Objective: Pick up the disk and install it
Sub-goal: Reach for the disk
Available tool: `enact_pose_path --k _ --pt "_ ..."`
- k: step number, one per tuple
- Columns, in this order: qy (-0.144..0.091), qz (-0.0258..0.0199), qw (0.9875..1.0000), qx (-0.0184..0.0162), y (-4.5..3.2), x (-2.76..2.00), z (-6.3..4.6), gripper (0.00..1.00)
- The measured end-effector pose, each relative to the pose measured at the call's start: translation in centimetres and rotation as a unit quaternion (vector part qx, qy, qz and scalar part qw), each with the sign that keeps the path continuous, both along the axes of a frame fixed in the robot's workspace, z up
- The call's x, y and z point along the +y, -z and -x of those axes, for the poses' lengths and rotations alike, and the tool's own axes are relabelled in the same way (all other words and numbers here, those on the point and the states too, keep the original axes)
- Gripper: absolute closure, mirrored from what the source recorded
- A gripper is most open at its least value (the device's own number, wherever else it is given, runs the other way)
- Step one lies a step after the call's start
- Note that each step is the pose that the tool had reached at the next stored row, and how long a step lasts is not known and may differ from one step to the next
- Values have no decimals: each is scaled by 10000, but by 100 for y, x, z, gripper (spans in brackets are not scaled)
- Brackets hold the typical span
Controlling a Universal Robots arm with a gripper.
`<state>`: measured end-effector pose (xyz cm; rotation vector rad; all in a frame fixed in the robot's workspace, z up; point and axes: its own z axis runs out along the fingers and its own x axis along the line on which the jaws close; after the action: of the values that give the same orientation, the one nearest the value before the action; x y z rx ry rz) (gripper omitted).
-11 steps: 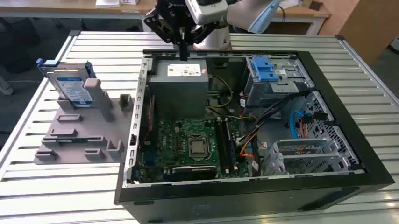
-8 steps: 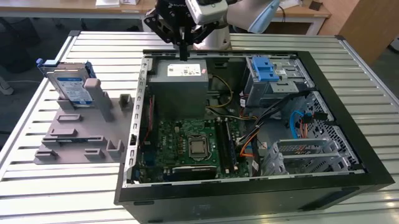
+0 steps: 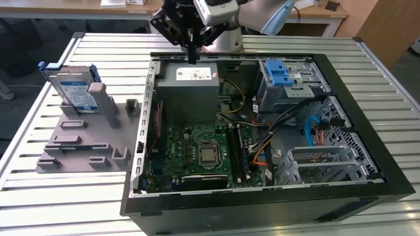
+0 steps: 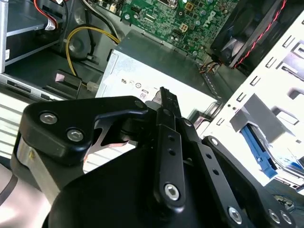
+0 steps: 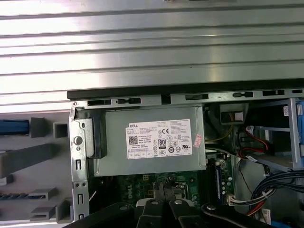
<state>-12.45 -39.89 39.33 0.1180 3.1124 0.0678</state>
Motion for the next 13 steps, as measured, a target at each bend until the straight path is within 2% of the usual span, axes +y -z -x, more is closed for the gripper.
enact_pose_path --k 13 --pt "0 0 10000 0 1 0 59 89"
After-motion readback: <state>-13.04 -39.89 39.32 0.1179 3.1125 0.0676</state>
